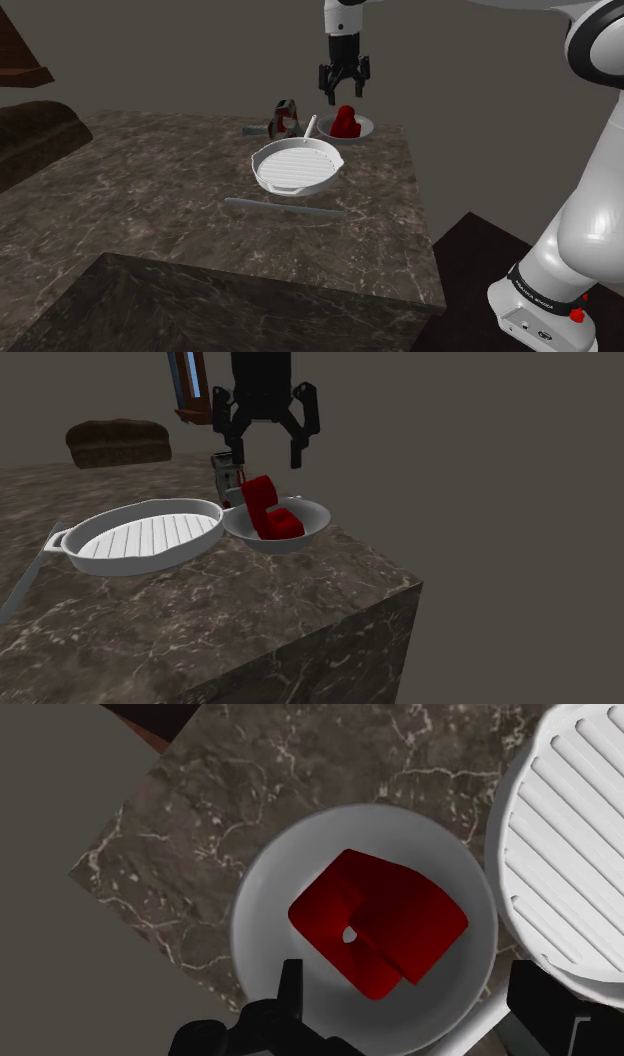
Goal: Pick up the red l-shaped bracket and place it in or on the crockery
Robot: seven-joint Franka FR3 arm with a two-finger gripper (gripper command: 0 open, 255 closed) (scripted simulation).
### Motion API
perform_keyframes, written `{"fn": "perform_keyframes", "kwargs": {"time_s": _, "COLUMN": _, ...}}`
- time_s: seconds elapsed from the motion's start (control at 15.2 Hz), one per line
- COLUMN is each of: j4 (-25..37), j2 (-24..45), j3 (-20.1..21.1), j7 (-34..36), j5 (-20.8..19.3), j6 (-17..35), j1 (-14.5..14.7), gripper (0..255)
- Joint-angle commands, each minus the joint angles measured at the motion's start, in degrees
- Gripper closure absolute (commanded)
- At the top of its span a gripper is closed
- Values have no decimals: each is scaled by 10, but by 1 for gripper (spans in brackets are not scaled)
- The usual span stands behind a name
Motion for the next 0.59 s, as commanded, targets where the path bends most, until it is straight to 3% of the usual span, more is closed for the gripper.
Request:
{"fn": "perform_keyframes", "kwargs": {"time_s": 0.0, "j4": 57, "j2": 19, "j3": 0, "j7": 1, "j5": -3, "j6": -38, "j1": 1, "gripper": 0}}
{"fn": "perform_keyframes", "kwargs": {"time_s": 0.13, "j4": 128, "j2": 44, "j3": 1, "j7": 3, "j5": -6, "j6": -84, "j1": 4, "gripper": 0}}
{"fn": "perform_keyframes", "kwargs": {"time_s": 0.53, "j4": 128, "j2": 44, "j3": 1, "j7": 3, "j5": -6, "j6": -84, "j1": 4, "gripper": 0}}
